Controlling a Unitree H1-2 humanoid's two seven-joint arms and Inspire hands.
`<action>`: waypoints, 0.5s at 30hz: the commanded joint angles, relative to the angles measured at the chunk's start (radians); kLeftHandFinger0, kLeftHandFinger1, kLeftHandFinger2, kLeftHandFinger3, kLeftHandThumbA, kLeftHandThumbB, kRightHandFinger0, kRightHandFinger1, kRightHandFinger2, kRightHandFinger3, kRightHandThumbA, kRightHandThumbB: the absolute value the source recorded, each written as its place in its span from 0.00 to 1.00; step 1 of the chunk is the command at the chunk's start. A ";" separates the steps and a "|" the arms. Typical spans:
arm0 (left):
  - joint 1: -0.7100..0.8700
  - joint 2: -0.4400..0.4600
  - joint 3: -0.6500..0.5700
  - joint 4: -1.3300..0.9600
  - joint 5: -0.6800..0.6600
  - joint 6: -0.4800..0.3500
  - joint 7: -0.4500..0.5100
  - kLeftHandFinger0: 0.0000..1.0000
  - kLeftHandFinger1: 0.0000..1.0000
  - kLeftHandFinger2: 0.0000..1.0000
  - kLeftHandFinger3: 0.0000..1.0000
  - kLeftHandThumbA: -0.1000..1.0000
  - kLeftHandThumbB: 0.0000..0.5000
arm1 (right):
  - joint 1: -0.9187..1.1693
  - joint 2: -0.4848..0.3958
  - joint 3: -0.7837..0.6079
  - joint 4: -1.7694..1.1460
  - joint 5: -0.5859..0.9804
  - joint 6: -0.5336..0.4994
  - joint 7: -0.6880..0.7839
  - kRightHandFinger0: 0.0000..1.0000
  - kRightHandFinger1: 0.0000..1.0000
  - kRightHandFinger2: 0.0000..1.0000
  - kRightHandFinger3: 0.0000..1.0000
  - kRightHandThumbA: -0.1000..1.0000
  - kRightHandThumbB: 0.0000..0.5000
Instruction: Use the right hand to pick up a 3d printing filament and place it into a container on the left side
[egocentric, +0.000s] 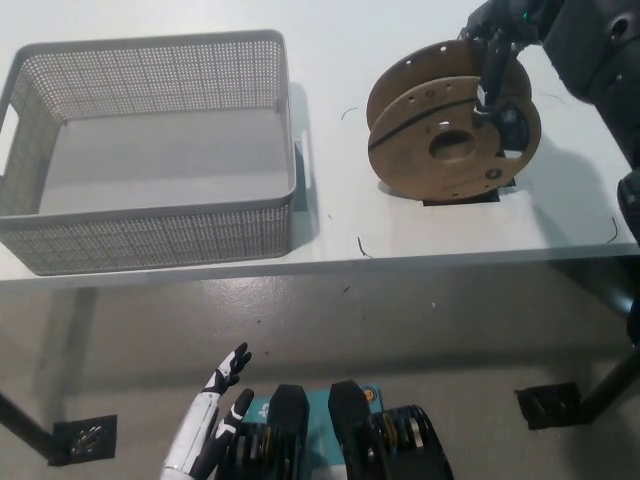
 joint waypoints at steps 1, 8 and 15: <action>-0.009 0.009 -0.001 -0.024 -0.005 -0.042 -0.013 1.00 1.00 1.00 1.00 1.00 0.26 | 0.044 0.028 -0.017 0.014 -0.002 -0.032 -0.068 1.00 1.00 1.00 1.00 1.00 0.83; -0.019 0.008 0.009 -0.028 -0.006 -0.042 -0.022 1.00 1.00 1.00 1.00 1.00 0.29 | 0.114 0.037 -0.181 0.012 0.112 -0.098 -0.228 1.00 1.00 1.00 1.00 1.00 0.87; -0.034 0.009 0.011 -0.025 -0.007 -0.042 -0.025 1.00 1.00 1.00 1.00 1.00 0.23 | 0.165 0.042 -0.508 0.003 0.291 -0.163 -0.471 0.27 0.78 1.00 0.56 0.01 0.52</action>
